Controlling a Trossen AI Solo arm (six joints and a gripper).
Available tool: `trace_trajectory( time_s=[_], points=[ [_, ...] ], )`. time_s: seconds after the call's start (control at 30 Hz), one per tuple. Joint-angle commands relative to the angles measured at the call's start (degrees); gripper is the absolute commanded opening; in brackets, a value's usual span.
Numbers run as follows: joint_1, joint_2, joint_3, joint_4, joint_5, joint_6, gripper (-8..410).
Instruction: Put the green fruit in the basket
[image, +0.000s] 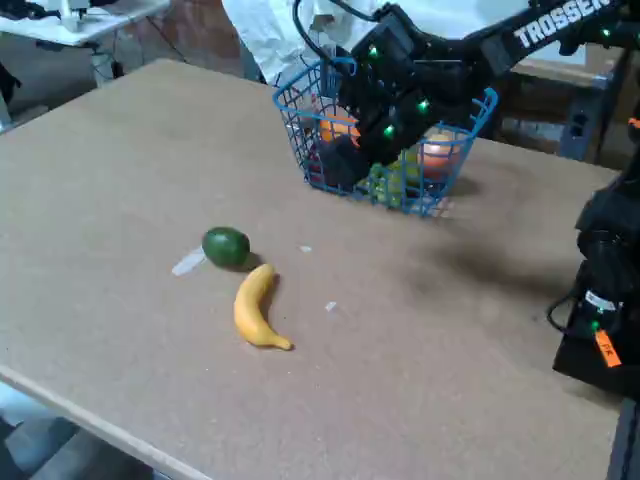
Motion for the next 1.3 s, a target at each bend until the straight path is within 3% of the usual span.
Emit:
trace_trajectory(
  time_s=[0.0,0.7,0.87,1.0,1.2,1.27],
  points=[
    [0.0,0.0,0.1,0.0,0.0,0.0,220],
    [0.0,0.2,1.3,-1.5,-0.2,-1.3,220],
    [0.1,0.3,5.1,-5.2,-3.8,-1.0,229],
    [0.1,0.3,7.6,-5.8,-5.3,-1.3,273],
    [0.2,1.2,8.9,-5.9,-5.5,-3.5,393],
    [0.2,2.6,9.9,-7.4,-5.5,-3.6,404]
  ],
)
